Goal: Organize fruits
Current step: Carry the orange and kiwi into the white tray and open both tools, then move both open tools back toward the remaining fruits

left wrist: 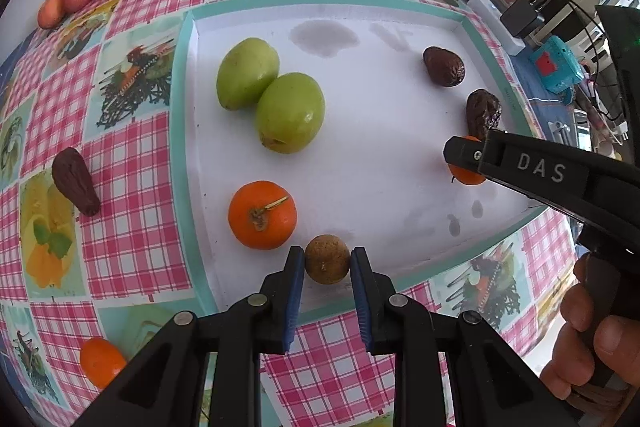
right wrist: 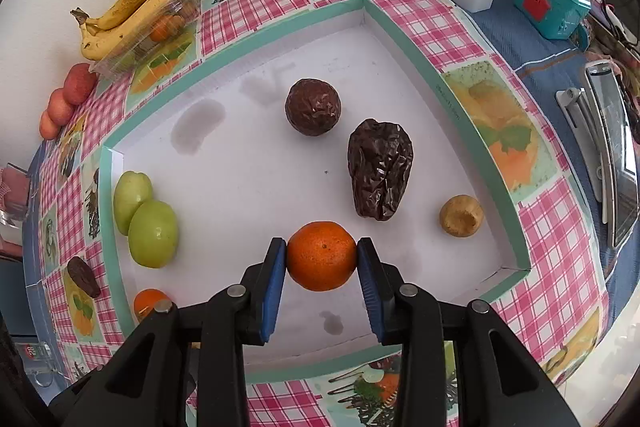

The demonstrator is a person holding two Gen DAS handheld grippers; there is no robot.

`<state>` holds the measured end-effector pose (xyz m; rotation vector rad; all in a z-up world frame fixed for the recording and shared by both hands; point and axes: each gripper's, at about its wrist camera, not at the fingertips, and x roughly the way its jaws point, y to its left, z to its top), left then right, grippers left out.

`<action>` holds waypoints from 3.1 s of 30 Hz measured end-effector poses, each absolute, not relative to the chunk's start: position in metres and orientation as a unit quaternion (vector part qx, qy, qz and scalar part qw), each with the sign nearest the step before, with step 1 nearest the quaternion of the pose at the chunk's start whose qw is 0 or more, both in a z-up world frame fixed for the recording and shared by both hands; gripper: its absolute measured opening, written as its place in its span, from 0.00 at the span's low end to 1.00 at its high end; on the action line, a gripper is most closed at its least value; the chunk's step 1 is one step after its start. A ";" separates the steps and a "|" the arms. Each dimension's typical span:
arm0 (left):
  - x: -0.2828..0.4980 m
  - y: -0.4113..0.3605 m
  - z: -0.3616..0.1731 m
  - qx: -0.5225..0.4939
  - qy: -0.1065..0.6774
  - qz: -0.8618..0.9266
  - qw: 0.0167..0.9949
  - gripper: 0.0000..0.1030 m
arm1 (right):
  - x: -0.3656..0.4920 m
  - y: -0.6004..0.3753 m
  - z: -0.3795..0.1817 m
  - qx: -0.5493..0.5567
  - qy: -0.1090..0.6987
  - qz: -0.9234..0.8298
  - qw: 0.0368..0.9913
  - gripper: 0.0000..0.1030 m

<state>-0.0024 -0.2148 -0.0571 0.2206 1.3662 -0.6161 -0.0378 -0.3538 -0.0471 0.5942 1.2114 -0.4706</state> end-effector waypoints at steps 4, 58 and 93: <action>-0.001 -0.213 -0.057 0.101 0.618 -0.278 0.728 0.25 | -0.038 -0.354 -0.049 0.274 0.557 -0.218 0.753 0.37; 0.057 -0.093 -0.016 0.035 0.553 -0.070 0.829 1.00 | -0.026 -0.322 -0.024 0.211 0.523 -0.191 0.803 0.93; 0.015 -0.055 -0.013 0.010 0.563 -0.105 0.820 1.00 | -0.067 -0.264 -0.027 0.192 0.548 -0.148 0.800 0.93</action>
